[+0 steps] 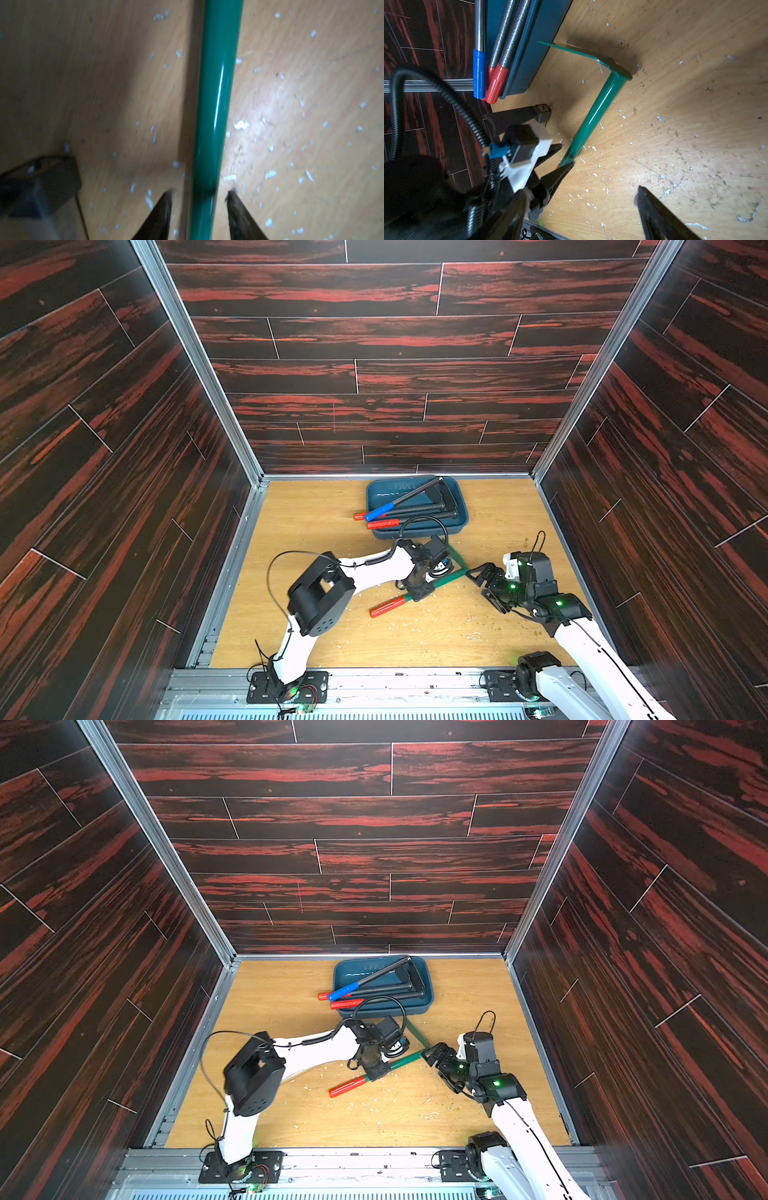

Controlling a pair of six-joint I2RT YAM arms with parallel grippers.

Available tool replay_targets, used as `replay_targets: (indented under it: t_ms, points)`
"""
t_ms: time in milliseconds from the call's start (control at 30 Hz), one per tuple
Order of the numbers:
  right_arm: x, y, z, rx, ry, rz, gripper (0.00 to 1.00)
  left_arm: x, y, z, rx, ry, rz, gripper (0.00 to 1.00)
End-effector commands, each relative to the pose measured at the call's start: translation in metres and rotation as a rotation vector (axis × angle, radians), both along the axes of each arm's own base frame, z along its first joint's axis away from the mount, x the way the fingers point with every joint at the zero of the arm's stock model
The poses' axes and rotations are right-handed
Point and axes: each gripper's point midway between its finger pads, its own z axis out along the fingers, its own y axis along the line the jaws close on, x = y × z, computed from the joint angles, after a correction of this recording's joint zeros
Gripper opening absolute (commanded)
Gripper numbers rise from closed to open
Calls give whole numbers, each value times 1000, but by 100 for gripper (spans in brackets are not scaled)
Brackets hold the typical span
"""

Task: Put the small hoe into the storage box
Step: Move the hoe to the center of the board, then pick up the hoe from the center of the board.

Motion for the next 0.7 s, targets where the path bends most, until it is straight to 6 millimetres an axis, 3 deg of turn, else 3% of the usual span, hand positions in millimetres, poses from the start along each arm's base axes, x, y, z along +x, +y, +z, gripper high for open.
replay_targets:
  t_ms: [0,200,667]
  points:
    - [3,2,7,7,-25,14,86,-6,12,20,-8,-26,31,47]
    - [4,3,8,12,-29,18,86,-13,22,17,-21,-19,71,47]
    - [3,3,8,13,-25,19,86,-20,21,-7,-7,42,86,47]
